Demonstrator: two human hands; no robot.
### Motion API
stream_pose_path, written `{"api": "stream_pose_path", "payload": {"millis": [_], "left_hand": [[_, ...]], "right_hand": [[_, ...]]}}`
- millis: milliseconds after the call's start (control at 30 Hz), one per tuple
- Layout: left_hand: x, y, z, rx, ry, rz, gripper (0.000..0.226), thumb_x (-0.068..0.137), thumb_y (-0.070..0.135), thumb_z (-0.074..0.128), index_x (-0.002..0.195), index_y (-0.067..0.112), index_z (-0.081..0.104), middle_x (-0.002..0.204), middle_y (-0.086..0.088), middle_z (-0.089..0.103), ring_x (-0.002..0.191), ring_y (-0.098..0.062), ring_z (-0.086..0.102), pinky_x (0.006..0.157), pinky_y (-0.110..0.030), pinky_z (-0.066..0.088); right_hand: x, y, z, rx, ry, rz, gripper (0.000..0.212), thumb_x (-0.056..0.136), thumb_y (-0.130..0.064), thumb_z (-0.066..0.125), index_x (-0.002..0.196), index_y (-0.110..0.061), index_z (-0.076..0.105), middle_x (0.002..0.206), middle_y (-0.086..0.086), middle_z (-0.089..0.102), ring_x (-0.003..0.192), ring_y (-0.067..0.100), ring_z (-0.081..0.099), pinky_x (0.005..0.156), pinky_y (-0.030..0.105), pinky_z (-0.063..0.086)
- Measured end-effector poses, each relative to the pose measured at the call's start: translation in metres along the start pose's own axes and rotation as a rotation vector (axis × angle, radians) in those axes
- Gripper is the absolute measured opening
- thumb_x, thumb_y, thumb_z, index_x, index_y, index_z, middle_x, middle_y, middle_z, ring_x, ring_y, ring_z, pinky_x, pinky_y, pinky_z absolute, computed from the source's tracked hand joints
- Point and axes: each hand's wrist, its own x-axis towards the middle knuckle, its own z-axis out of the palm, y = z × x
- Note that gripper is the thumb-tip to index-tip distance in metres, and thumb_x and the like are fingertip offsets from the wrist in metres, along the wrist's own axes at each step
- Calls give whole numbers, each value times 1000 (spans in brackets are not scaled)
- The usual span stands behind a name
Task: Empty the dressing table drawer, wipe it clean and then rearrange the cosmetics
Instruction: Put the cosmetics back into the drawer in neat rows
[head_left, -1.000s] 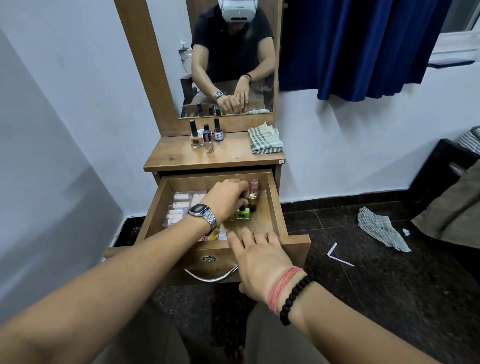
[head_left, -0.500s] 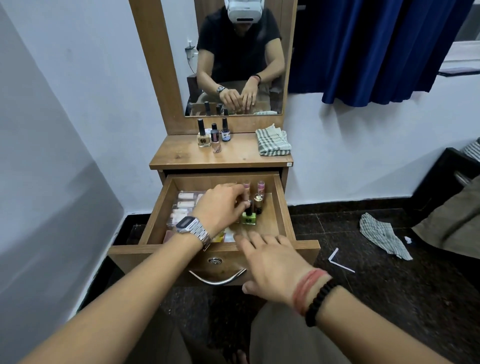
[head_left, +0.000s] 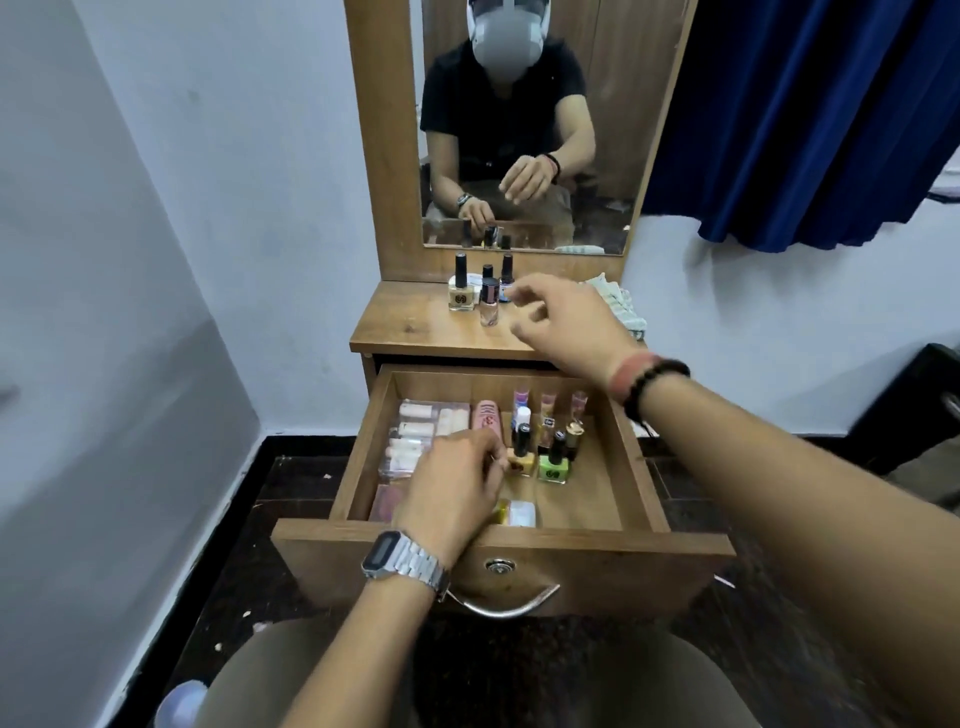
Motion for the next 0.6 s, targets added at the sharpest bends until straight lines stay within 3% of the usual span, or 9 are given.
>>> {"api": "stream_pose_path", "payload": {"millis": [200,333,600], "left_hand": [[-1,-5,1,-49,64,-28,6,91,22,56,90,25,60,83,11,61,73,-4,52,52,-8,30],[-2,-5,0,-74,83,-43,9,91,21,53,92,23,61,88,6,65,80,-12,59,62,-21,41],[-3,-6,-1,-106,107,-61,8,93,24,53,93,24,61,89,7,64,72,-7,51,52,-12,28]], "right_hand": [[112,-25,14,-251,64,-76,37,90,-14,56,125,-23,60,128,2,60,120,21,54,103,39,42],[145,-24,31,-489,-3,-88,31,92,-15,53,118,-28,62,124,1,60,121,24,49,98,42,30],[154,-17,53,-561,-59,-89,20,90,-10,58,104,-21,67,114,6,64,114,29,51,97,41,31]]}}
